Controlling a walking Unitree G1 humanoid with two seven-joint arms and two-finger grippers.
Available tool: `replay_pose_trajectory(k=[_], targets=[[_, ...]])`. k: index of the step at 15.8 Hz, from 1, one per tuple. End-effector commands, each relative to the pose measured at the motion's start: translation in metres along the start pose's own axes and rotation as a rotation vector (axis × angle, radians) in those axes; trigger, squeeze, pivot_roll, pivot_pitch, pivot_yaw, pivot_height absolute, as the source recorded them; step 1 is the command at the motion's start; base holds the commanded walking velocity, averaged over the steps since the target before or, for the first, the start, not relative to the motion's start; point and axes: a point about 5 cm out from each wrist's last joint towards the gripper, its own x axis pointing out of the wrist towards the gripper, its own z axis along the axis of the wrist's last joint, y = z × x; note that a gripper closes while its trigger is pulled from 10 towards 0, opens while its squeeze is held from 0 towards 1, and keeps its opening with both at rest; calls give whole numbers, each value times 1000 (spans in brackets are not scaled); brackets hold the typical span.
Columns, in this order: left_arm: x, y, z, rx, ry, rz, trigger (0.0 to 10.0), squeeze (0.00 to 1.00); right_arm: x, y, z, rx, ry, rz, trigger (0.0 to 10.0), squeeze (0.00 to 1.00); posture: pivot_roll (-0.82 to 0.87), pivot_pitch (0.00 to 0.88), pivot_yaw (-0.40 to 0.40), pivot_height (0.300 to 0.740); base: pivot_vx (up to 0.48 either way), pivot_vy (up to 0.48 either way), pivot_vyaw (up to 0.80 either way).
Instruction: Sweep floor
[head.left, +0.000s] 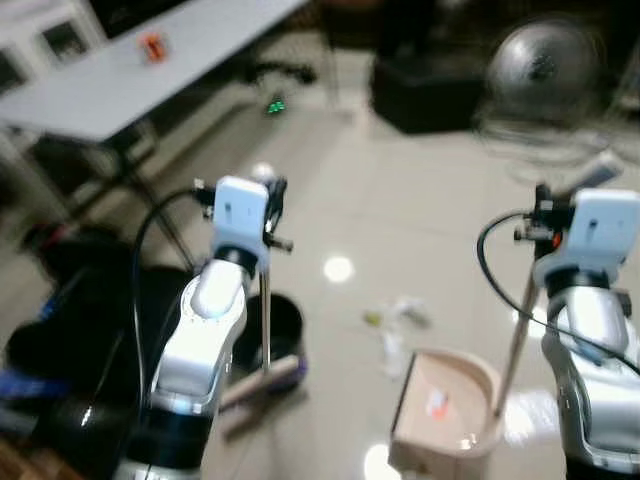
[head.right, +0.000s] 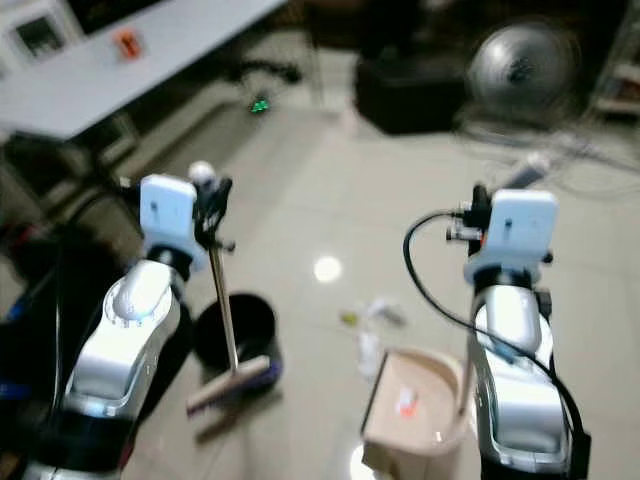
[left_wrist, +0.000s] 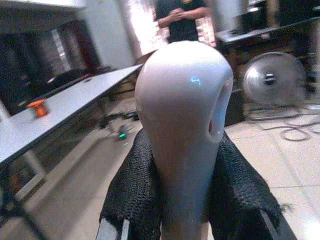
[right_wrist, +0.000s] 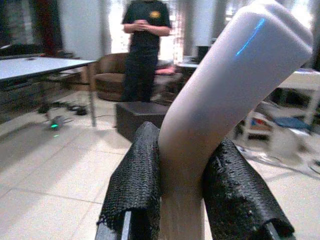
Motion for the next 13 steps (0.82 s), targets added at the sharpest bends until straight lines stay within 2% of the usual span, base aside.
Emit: replay_pose_trajectory(k=[1,4,7,8,11,13], targets=[[1,10,7,34,-27,27,10000,0,1,9,11,26,-52,35,10000,0,-57,40,120,740,386,0,0],[-2,7,2,-18,12,16,10000,0,2,9,9,29,-38,49,10000,0,-60,43,113,740,384,0,0],[-13,20,-4,-21,42,31,10000,0,2,13,8,32,-14,108,10000,0,-46,40,88,740,0,0,0],[-20,26,-7,-15,69,-3,10000,0,1,16,7,34,5,143,10000,0,-39,39,75,740,0,0,0],[-33,29,-16,-18,134,-89,10000,0,2,18,1,54,27,166,10000,0,-21,31,62,740,0,0,0],[-37,30,-15,-7,139,-93,10000,0,1,17,-2,57,39,172,10000,0,-15,27,57,740,0,0,0]])
